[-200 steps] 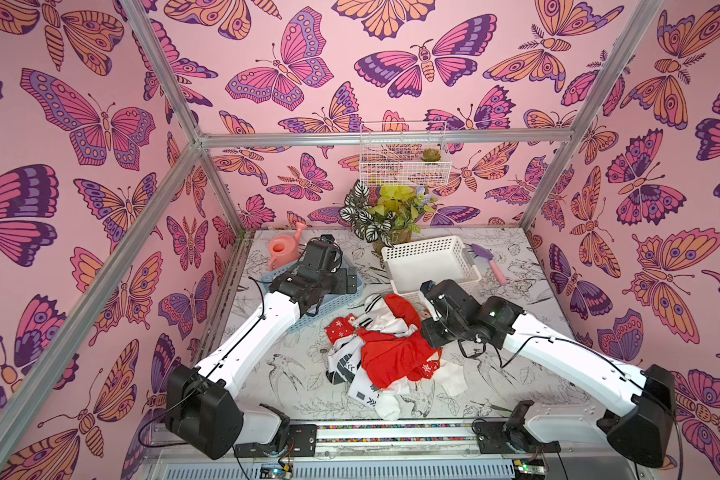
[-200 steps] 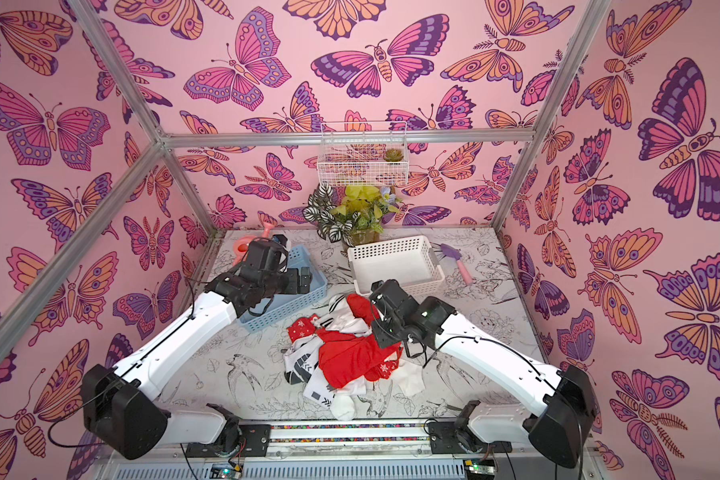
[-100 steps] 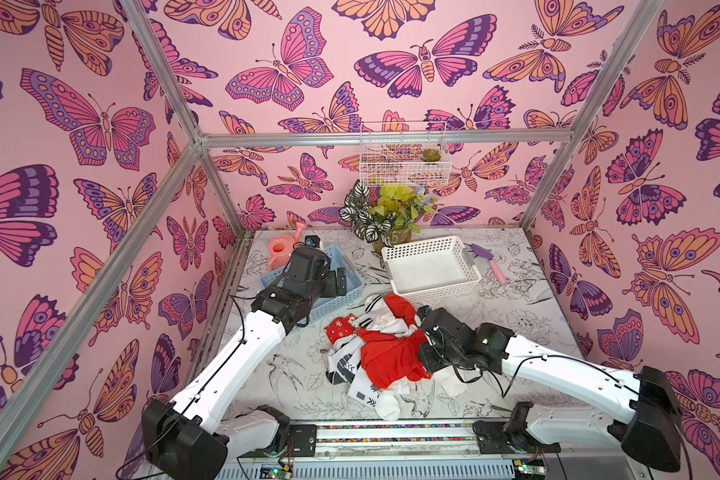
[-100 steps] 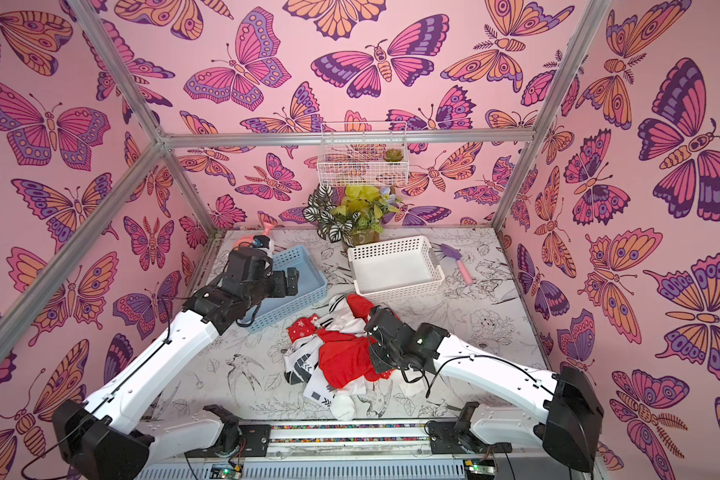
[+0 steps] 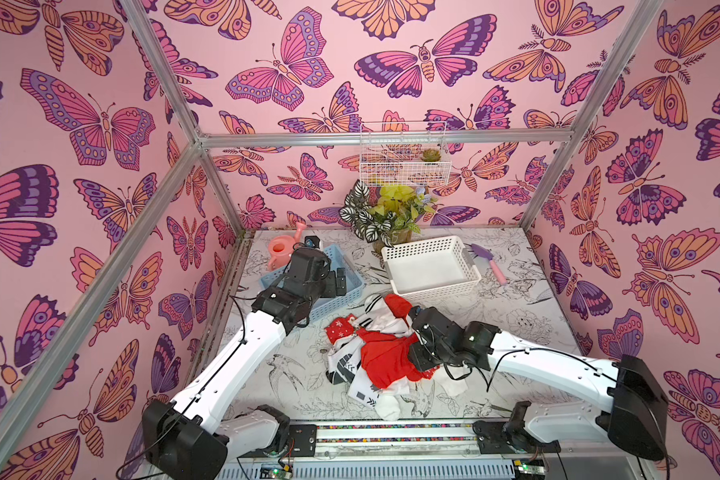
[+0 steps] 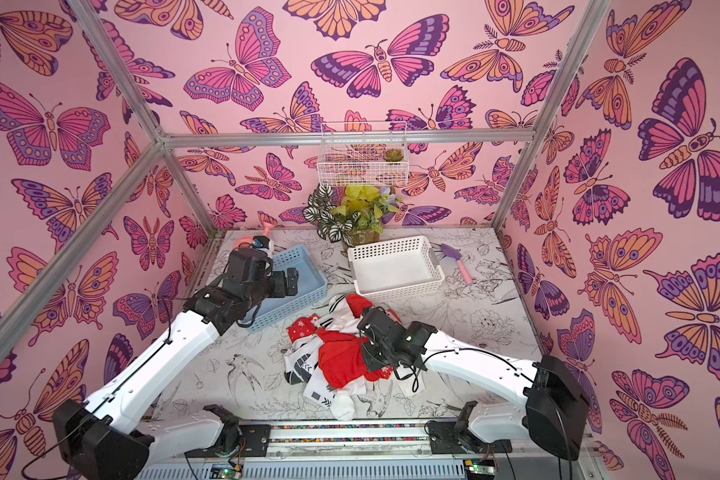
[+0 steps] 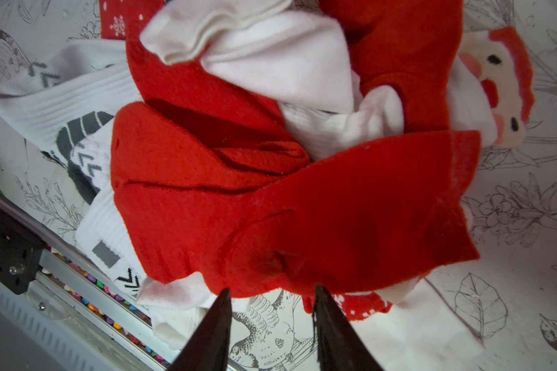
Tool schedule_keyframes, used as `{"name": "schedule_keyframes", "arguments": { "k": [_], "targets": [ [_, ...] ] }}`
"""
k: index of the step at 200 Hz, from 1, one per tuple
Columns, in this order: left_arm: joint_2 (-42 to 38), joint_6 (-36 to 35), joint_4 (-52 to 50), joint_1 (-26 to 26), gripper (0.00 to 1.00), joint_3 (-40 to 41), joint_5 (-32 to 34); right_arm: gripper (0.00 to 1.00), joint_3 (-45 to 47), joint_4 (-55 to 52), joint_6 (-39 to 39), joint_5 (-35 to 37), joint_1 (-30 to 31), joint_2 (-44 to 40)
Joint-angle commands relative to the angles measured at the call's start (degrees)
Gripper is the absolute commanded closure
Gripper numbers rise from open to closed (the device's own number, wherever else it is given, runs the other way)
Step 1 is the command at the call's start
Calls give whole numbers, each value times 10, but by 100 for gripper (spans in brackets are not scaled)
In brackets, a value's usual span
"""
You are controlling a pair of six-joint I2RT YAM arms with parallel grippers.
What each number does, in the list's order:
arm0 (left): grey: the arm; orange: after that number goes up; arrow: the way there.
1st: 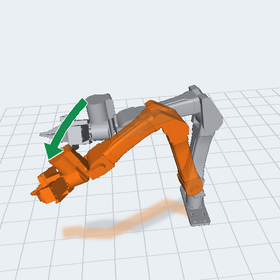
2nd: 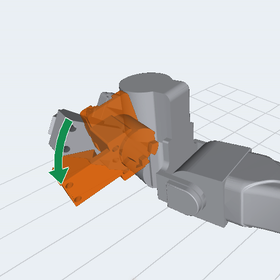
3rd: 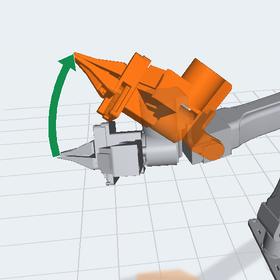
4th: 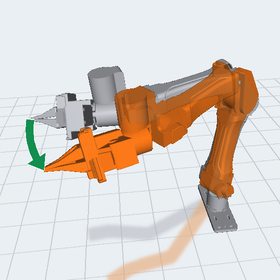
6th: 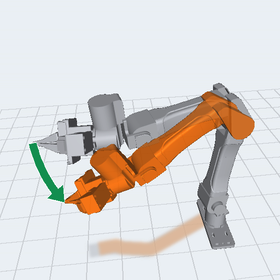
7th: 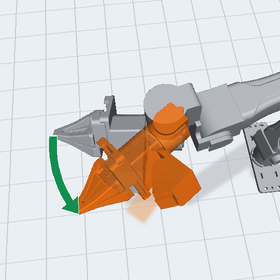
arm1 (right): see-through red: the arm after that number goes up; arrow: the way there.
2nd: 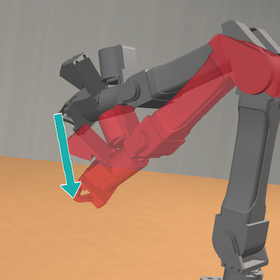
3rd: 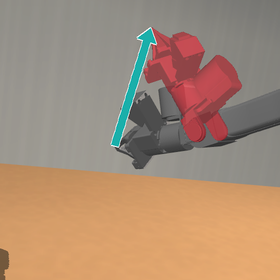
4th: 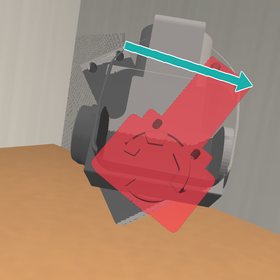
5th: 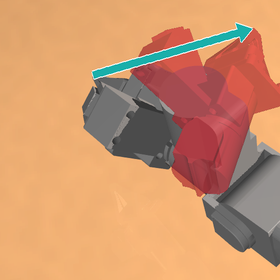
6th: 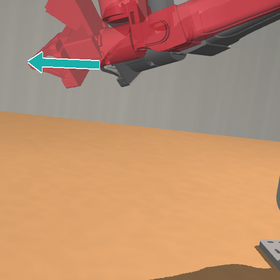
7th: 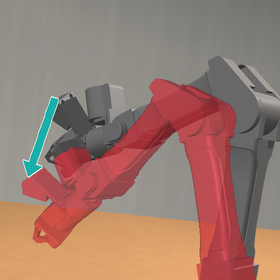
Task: Sort the socks into the basket by color
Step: Pick up the sock at the center of the board.
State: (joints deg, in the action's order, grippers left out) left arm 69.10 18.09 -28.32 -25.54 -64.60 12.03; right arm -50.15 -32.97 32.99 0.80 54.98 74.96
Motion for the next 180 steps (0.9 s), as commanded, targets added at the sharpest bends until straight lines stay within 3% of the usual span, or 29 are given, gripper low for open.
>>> {"name": "schedule_keyframes", "arguments": {
  "k": [1, 120, 149, 180],
  "targets": [
    [-11, -2, 7, -2, 0, 11, 8, 56, -24, 13, -4, -14, 5, 19],
    [-2, -2, 6, -2, 0, 13, 8, 59, -35, 31, -4, -23, 5, 72],
    [-4, -1, 6, -2, 0, 14, 6, 63, -36, 35, -1, -19, 5, 80],
    [-1, -2, 7, -2, 0, 13, 6, 76, -41, 30, -2, -16, 5, 80]
  ]
}}
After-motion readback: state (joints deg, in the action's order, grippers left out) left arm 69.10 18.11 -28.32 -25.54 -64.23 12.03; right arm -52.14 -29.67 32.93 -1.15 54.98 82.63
